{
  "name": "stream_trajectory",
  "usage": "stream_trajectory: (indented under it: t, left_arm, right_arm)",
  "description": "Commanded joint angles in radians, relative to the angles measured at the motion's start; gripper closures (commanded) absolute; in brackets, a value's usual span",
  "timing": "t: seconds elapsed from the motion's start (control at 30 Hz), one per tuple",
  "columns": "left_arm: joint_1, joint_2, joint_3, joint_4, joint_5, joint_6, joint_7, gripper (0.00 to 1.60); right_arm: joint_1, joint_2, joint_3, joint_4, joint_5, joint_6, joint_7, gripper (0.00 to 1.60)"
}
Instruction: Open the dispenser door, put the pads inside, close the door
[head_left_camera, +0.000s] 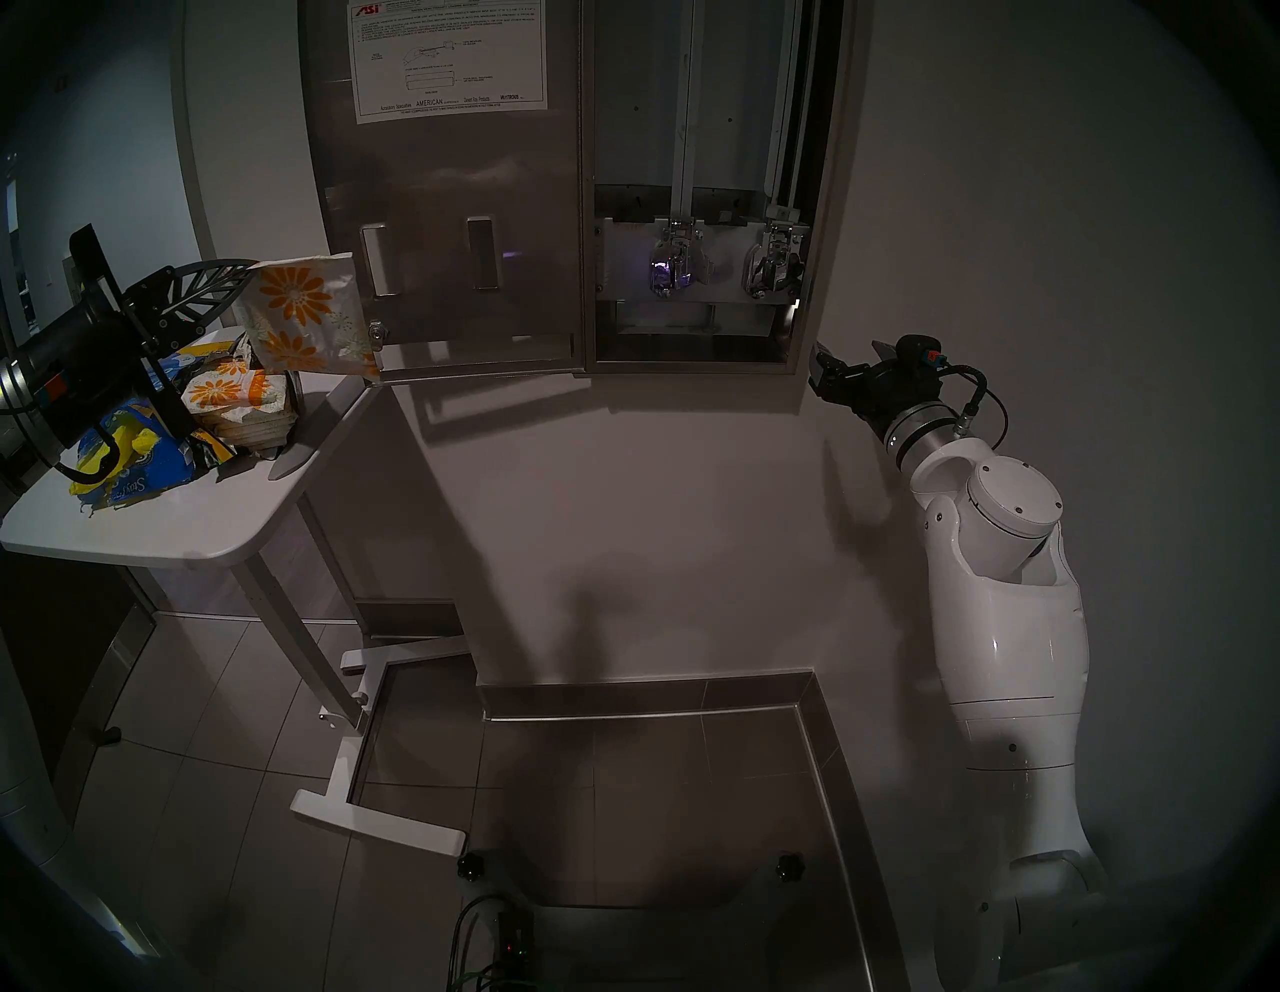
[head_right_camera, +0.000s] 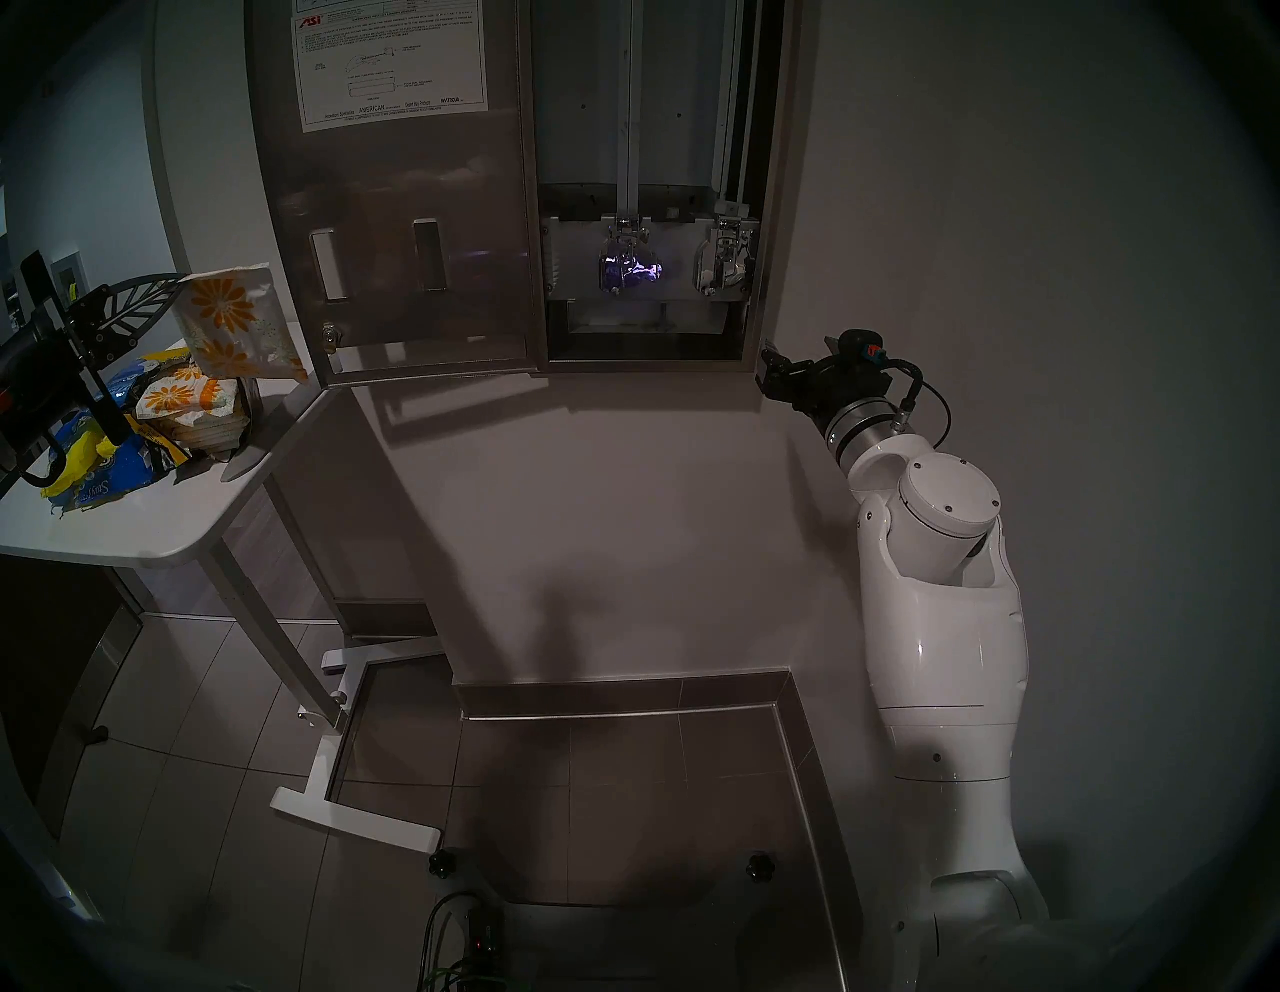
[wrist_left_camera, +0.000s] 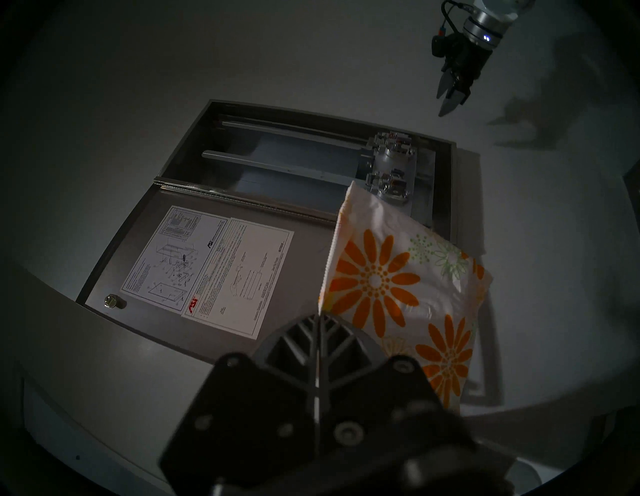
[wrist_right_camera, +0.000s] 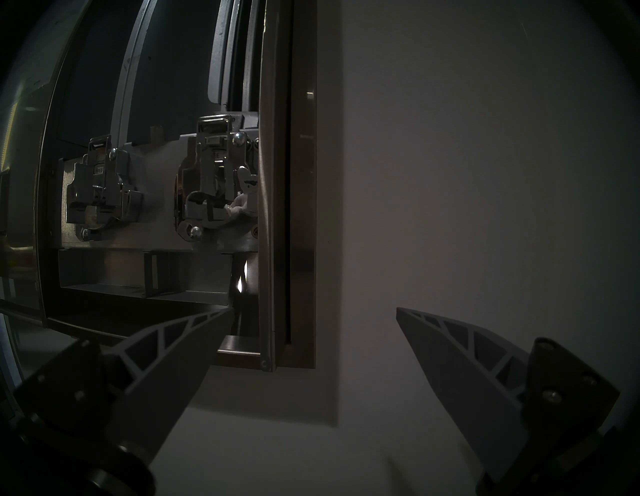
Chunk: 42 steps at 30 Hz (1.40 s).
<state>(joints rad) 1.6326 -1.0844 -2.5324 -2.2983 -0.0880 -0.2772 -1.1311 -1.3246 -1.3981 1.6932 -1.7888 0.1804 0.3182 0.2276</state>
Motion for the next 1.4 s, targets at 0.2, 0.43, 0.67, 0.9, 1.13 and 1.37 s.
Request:
stream_trajectory:
  t: [0.2, 0.43, 0.67, 0.9, 1.13, 1.37]
  left_arm:
    - [-0.035, -0.029, 0.049, -0.092, -0.033, 0.095, 0.045, 1.60]
    - [-0.034, -0.047, 0.098, -0.141, -0.003, 0.125, 0.065, 1.60]
    - [-0.042, -0.056, 0.172, -0.145, 0.058, 0.160, 0.097, 1.60]
    - [-0.062, -0.050, 0.257, -0.145, 0.110, 0.175, 0.117, 1.60]
    - [-0.075, -0.050, 0.287, -0.145, 0.141, 0.187, 0.125, 1.60]
    - [-0.080, -0.051, 0.295, -0.145, 0.154, 0.193, 0.128, 1.60]
  right_arm:
    - [0.026, 0.005, 0.001, -0.033, -0.001, -0.013, -0.003, 0.00]
    - [0.026, 0.006, 0.001, -0.033, 0.000, -0.013, -0.004, 0.00]
    - [0.026, 0.007, 0.000, -0.033, 0.001, -0.013, -0.005, 0.00]
    - [0.026, 0.008, -0.001, -0.033, 0.002, -0.013, -0.005, 0.00]
    - [0.026, 0.009, -0.001, -0.033, 0.003, -0.013, -0.006, 0.00]
    - [0.026, 0.010, -0.002, -0.033, 0.005, -0.013, -0.007, 0.00]
